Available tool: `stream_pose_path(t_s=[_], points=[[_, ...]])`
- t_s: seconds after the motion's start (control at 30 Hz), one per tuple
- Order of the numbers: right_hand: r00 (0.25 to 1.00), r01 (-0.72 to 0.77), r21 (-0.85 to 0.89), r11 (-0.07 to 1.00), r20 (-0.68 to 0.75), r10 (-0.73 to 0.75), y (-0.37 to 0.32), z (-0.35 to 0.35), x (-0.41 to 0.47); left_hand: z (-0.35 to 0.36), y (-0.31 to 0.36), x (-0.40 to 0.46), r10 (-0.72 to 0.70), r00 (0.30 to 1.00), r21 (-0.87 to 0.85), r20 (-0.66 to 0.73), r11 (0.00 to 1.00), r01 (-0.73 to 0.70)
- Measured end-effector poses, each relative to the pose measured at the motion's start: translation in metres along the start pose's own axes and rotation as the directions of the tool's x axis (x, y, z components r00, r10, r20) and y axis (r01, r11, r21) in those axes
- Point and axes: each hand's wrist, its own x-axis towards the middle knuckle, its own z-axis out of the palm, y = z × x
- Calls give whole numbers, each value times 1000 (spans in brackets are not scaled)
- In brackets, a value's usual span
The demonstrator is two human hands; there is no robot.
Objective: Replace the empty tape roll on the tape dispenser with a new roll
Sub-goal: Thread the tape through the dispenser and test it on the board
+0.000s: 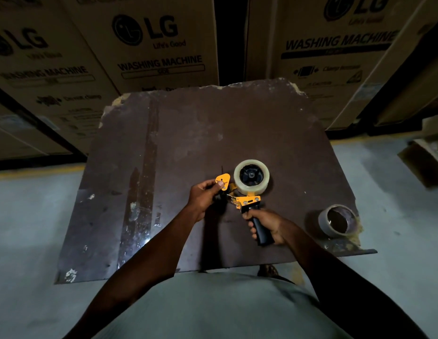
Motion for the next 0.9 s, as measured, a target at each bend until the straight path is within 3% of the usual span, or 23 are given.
stream_pose_path(t_s=[0.27,0.47,0.7,0.8,0.9], points=[[964,214,-64,975,-149,-222,19,7,-9,2,3,-4,-128,992,-264,13,956,127],[901,293,-178,939,-278,-334,27,1,-13,10,13,0,-192,981,-323,21,928,189],[778,328,-435,838,-378,-501,35,-12,-13,23,28,8,-155,986,-134,-59,980,146],[708,285,-591,755,-401,-581,39,-11,-19,27,29,13,-167,978,-54,-126,985,162],[687,203,-667,716,-425,-590,43,-4,-29,29,26,16,-226,965,-63,-135,974,219]])
